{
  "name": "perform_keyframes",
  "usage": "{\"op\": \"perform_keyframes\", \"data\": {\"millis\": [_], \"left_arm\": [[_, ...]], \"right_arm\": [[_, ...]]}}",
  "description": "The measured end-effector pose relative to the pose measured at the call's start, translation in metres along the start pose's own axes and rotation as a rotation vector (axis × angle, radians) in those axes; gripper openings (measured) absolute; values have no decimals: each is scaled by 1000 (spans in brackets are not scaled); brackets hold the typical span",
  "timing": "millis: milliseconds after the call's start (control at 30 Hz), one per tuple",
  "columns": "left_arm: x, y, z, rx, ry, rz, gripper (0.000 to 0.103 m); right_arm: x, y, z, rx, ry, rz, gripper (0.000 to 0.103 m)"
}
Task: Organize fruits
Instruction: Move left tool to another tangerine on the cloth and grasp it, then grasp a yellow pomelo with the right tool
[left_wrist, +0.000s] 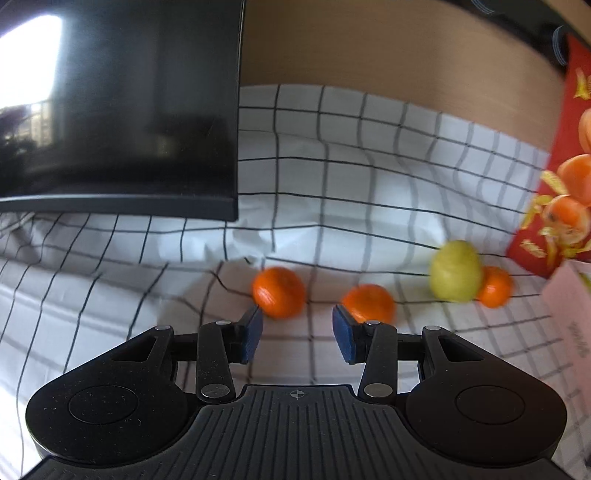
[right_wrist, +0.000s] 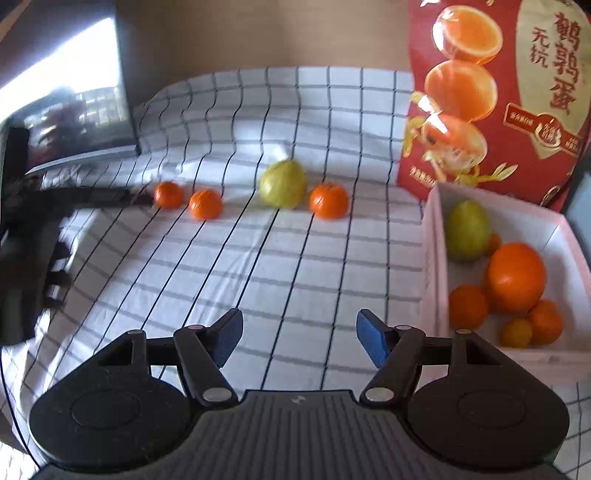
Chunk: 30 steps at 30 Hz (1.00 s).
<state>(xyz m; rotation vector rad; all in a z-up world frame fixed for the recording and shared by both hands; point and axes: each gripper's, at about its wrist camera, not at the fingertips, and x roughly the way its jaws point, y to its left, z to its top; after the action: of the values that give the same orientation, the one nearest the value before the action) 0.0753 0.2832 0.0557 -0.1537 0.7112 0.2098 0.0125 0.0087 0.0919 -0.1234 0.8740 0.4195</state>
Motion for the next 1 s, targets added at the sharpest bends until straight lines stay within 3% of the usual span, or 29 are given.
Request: {"op": "perform_keyframes", "data": {"millis": [333, 500, 667, 800, 1000], "left_arm": [[56, 4, 4, 52, 37, 26, 49], [63, 9, 6, 46, 48, 14, 49], [39, 16, 2, -15, 44, -49, 49], [1, 14, -13, -52, 54, -125, 49], [-45, 3, -56, -119, 140, -239, 49]], "right_arm": [[23, 11, -14, 13, 69, -58, 69], [38, 11, -13, 12, 93, -61, 69], [44, 16, -2, -26, 71, -57, 69], [52, 25, 20, -140, 21, -89, 69], [70, 19, 70, -177, -35, -57, 69]]}}
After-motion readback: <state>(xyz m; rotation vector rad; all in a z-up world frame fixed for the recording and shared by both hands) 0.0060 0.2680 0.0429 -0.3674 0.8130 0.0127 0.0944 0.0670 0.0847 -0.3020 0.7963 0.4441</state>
